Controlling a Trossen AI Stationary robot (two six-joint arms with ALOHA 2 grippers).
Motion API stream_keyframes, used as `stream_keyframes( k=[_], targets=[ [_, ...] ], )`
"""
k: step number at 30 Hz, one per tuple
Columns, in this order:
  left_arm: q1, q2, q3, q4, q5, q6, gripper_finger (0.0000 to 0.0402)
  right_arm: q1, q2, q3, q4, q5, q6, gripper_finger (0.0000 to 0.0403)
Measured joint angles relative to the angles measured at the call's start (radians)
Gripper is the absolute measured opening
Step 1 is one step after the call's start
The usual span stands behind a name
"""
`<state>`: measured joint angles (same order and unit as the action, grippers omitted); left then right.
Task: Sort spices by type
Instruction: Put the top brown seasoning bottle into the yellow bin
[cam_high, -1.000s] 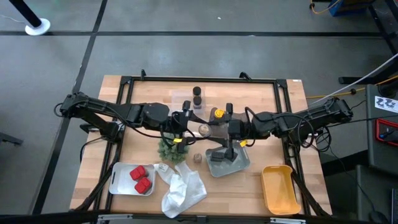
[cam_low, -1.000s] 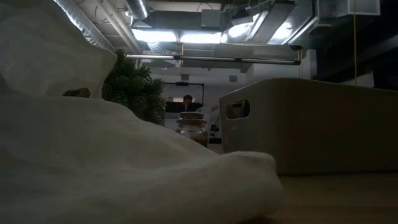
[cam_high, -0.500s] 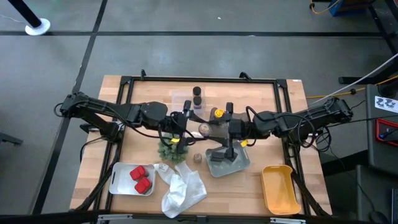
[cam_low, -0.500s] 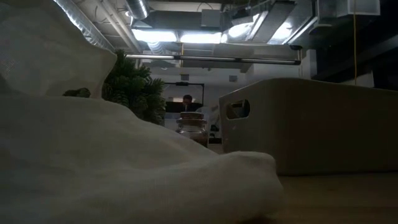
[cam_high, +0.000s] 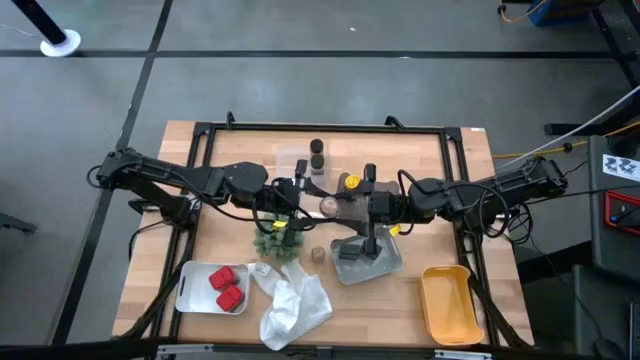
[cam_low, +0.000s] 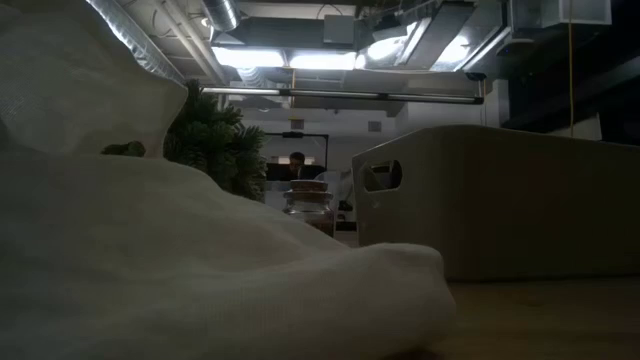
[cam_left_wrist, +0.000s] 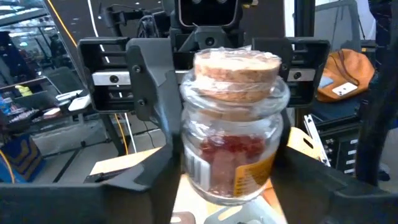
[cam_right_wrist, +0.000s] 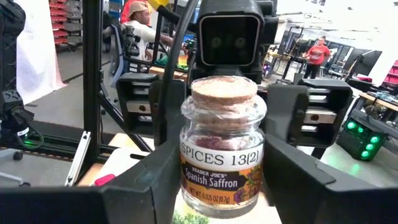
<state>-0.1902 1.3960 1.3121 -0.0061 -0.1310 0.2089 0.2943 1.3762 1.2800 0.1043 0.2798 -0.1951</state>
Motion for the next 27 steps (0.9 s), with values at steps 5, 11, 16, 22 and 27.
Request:
stream_keyframes(
  k=[5, 11, 16, 22, 27],
  targets=[
    [0.000, 0.000, 0.000, -0.001, 0.001, -0.003, 0.0174, 0.000, 0.000, 0.000, -0.001, 0.000, 0.002, 0.0201],
    [0.000, 0.000, 0.000, -0.005, 0.001, -0.017, 0.0174, 0.000, 0.000, 0.000, -0.002, 0.000, 0.005, 0.0206],
    [0.000, 0.000, 0.000, -0.005, 0.000, -0.026, 0.0175, 0.000, 0.000, 0.000, -0.002, 0.000, 0.007, 0.0220],
    [0.000, 0.000, 0.000, -0.008, 0.000, -0.028, 0.0175, 0.000, 0.001, 0.000, -0.002, 0.000, 0.006, 0.0240],
    [0.000, 0.000, 0.000, -0.034, -0.005, -0.068, 0.0177, 0.001, 0.001, 0.000, -0.004, 0.073, 0.003, 0.0258]
  ],
)
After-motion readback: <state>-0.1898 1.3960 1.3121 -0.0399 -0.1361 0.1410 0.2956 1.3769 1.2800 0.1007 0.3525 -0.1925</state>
